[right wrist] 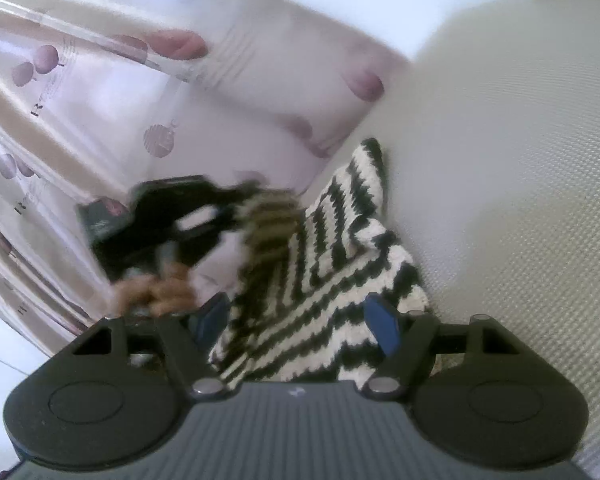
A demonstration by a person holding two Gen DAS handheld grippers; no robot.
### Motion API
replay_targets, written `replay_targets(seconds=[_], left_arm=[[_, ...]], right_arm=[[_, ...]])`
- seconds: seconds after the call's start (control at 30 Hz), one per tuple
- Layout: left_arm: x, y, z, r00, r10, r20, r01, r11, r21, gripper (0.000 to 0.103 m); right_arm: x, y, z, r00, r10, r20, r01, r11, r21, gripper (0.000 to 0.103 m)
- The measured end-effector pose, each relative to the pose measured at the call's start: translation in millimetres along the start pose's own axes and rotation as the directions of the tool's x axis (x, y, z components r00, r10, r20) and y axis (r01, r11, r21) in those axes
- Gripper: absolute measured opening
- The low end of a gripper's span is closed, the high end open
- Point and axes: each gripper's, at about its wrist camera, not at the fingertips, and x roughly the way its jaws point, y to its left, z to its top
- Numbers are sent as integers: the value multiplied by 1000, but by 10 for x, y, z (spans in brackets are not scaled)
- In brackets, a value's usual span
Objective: Fold small clothes
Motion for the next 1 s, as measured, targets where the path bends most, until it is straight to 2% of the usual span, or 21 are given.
replay_targets(seconds=[0.07, 0.13, 0.17, 0.2, 0.33, 0.4, 0.43, 0.47, 0.57, 0.67, 0.77, 0.9, 1.0], left_arm=[[119, 0, -99, 999, -32, -25, 33, 999, 23, 40], [69, 59, -142, 996, -86, -9, 86, 996, 5, 95], [21, 78, -154, 993, -117, 16, 117, 993, -10, 102], [-39, 80, -155, 987, -152, 47, 153, 988, -27, 102], [-308, 94, -55, 962, -262, 75, 264, 964, -28, 102], [-539, 135, -4, 940, -326, 106, 330, 944, -27, 103], [-654, 150, 9, 932, -347, 109, 350, 937, -6, 103], [-739, 140, 41, 933, -343, 112, 343, 939, 17, 103], [-1097, 292, -31, 941, -298, 158, 293, 954, 55, 103], [-1467, 558, -216, 974, -159, 164, 148, 986, 75, 103], [-1824, 959, -502, 985, -36, 167, 32, 999, 28, 103], [-2329, 1479, -823, 985, 104, 140, -96, 993, -62, 103], [-2668, 1693, -993, 977, 172, 130, -163, 984, -74, 103]], right_arm=[[6, -45, 3, 1000, 0, -2, 0, 1000, 6, 75], [8, -100, -9, 1000, -3, -9, 3, 1000, 13, 75], [6, -131, -14, 1000, -5, -13, 5, 1000, 21, 74], [0, -147, -15, 1000, -1, -13, 1, 1000, 25, 74], [-45, -127, 31, 1000, 0, -1, 0, 1000, 28, 75], [-78, -86, 85, 1000, 13, 12, -13, 1000, 24, 76], [-79, -50, 122, 1000, 18, 15, -18, 1000, 18, 76], [-77, 0, 163, 1000, 19, 18, -19, 1000, 2, 77], [-34, 194, 276, 1000, -7, 27, 9, 996, -87, 78], [58, 344, 324, 998, -61, 22, 64, 980, -191, 78], [132, 380, 314, 993, -115, 3, 113, 969, -220, 78], [2, 366, 120, 994, -104, -32, 95, 972, -216, 78], [-195, 371, -73, 988, -145, -53, 127, 958, -259, 78]])
